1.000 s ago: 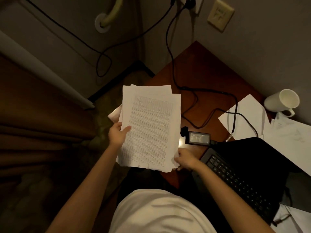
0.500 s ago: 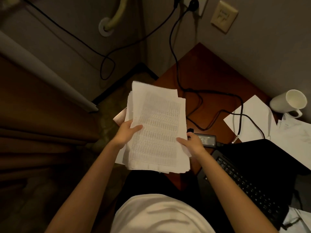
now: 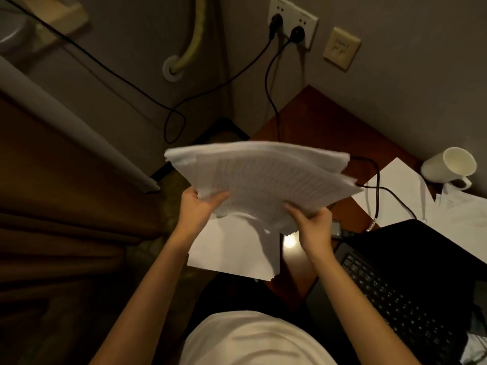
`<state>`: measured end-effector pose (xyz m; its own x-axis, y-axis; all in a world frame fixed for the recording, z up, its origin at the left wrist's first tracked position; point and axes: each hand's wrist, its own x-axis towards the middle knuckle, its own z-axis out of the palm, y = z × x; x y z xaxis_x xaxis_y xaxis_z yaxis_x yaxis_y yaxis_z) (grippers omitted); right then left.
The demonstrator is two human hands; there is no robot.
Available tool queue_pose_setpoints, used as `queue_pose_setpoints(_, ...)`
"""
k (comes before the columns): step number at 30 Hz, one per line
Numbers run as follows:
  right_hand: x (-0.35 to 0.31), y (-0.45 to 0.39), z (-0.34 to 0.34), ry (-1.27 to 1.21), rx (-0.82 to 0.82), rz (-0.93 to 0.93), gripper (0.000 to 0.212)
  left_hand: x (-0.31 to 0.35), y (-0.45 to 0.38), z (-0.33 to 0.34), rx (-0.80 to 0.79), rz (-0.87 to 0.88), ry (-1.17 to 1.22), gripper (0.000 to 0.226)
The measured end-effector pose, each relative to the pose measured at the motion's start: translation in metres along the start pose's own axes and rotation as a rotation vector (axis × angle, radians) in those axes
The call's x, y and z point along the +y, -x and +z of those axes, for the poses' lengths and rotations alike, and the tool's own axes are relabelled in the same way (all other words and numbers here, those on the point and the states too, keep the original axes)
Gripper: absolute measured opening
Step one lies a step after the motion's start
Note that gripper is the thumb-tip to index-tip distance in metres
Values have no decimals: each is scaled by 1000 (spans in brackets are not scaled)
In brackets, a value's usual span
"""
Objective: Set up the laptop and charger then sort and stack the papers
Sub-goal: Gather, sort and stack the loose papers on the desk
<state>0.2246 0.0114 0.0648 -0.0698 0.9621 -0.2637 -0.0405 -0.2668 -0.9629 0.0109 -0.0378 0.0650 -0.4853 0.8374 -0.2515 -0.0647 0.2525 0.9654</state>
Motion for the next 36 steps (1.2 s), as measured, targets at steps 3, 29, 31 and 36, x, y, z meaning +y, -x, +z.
queue_pose_setpoints(3,10,4,1,50,27,7,34,-8,3,-5,-25,89,-100,31)
queue_pose_setpoints(29,31,6,31,128,-76,152,21,-40,-15,-16,154,-129,-212,35)
queue_pose_setpoints(31,36,6,38,181,-38,135,11,-43,-17,-14,152,-151,-225,36)
queue_pose_setpoints(36,32,1,47,210,37,171,34,-43,-18,-21,113,-100,-262,23)
